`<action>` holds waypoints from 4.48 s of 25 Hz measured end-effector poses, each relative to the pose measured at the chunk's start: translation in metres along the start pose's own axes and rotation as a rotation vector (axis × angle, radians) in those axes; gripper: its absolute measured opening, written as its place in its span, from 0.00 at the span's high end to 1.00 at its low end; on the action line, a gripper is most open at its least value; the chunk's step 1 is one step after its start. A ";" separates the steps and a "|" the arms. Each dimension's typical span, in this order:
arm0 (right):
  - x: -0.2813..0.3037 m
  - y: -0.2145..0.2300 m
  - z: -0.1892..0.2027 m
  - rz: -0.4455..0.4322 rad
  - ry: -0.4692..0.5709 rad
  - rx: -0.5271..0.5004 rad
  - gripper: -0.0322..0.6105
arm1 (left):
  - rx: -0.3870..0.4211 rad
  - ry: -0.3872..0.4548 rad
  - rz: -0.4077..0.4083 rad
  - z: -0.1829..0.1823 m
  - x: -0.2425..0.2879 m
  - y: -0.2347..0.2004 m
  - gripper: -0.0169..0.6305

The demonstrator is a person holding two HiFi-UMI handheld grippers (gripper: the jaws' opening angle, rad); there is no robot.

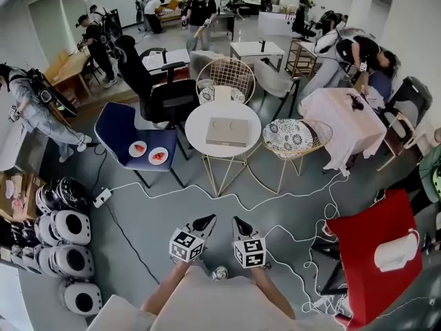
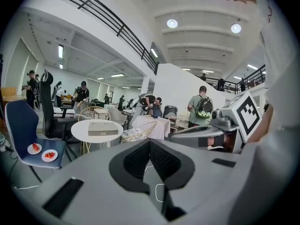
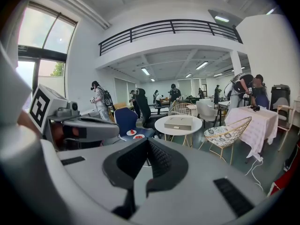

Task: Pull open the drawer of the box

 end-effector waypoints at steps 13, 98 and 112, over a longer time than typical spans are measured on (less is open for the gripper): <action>0.043 0.025 -0.010 0.000 -0.012 -0.011 0.93 | -0.015 0.003 -0.012 -0.008 0.028 -0.038 0.96; 0.347 0.148 -0.020 0.039 -0.363 0.206 0.93 | -0.257 -0.352 0.103 -0.008 0.235 -0.304 0.96; 0.348 0.128 0.014 -0.022 -0.447 0.243 0.93 | -0.293 -0.393 0.081 0.023 0.246 -0.317 0.96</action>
Point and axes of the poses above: the fingertips, and each gripper's own axes: x forward along the fingers, y to its right, z out of its underside, the point moved 9 cm from there along -x, backward along the fingers, and after that the axes turned 5 degrees about -x, right-handed, at the moved point
